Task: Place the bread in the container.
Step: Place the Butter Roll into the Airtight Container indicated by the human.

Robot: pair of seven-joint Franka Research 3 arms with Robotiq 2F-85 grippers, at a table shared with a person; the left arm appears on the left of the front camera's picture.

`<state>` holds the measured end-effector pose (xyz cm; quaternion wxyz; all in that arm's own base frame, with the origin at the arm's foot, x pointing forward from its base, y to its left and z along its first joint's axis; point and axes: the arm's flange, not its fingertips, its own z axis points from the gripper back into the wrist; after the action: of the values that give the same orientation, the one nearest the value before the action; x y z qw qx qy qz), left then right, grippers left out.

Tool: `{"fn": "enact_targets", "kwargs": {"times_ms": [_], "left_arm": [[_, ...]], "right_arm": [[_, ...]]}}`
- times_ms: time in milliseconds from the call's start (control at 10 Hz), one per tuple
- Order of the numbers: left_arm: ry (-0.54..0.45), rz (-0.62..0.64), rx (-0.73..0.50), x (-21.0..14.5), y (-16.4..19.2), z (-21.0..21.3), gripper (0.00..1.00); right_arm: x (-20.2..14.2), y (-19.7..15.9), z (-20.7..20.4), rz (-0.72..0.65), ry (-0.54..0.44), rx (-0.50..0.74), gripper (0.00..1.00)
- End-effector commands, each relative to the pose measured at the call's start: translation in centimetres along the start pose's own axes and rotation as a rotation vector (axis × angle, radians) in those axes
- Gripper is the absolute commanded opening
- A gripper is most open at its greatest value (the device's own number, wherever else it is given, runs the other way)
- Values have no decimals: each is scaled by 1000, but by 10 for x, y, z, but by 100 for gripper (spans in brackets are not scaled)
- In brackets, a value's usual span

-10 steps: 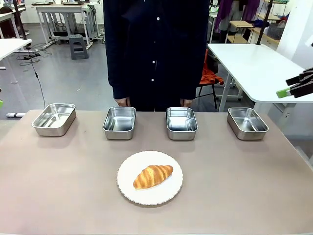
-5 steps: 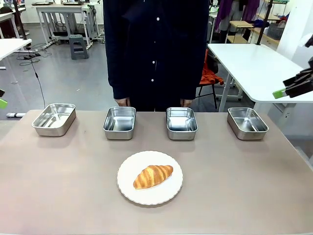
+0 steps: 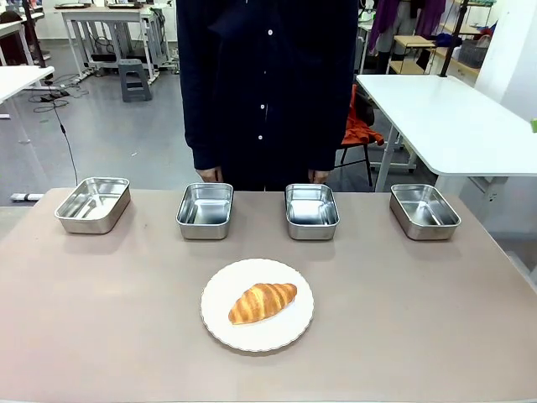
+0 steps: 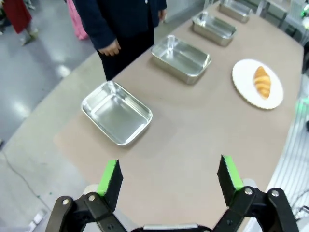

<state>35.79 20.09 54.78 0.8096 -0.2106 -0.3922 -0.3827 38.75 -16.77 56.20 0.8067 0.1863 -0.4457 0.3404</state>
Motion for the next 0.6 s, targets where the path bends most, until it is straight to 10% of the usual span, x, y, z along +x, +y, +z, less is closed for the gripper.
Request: {"fn": "enact_targets", "kwargs": {"times_ms": [0,500], "left_arm": [[-63,-25,-18,0,5,3,100],[-93,38,3,7,0,10,100]], "right_arm": [[-6,-14,-5,2,-18,13,100],[-2,-17,-1,-10,-51,26,100]]}}
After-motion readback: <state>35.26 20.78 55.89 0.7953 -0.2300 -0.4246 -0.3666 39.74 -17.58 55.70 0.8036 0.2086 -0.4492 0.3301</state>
